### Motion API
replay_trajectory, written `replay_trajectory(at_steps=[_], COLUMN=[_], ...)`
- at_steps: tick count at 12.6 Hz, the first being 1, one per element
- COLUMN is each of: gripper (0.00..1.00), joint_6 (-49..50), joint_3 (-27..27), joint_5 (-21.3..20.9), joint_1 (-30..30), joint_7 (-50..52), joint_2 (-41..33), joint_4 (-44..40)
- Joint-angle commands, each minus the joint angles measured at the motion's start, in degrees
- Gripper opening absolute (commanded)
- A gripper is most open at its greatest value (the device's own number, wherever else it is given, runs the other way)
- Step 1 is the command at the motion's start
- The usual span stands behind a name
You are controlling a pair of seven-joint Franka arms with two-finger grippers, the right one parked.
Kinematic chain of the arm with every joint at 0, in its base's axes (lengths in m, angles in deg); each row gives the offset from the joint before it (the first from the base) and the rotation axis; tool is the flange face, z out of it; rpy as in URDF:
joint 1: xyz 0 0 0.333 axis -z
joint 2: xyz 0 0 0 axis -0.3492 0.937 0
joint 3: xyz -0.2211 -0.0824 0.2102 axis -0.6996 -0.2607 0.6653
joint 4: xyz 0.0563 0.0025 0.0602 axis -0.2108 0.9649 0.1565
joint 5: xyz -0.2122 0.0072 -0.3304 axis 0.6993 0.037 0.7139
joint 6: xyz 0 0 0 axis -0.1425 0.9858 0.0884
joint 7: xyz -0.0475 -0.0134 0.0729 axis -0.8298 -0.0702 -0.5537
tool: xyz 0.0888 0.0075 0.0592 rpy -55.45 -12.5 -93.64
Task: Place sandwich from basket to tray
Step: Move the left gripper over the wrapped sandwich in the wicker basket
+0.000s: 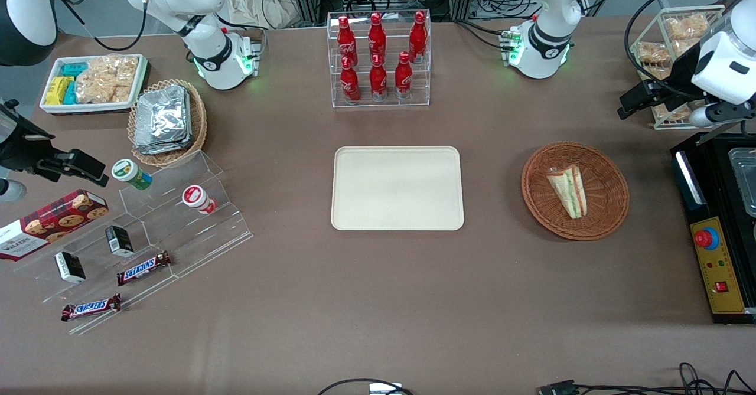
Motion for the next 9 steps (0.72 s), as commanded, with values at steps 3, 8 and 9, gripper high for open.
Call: replay_trajectory(at_steps=[3,8,9], gripper=[1.00,1.00,1.00], joint_6=[3.51,-0.86,-7.50], joint_3=[-0.26,-0.26,-0.26], joint_5=[0.50,-5.79,-7.39], joint_1=[0.05,0.49,1.10], joint_7=[-0.07,0.36,1.06], joint_2=[2.06,1.89,0.93], joint_4=[-3.51,6.91,13.30])
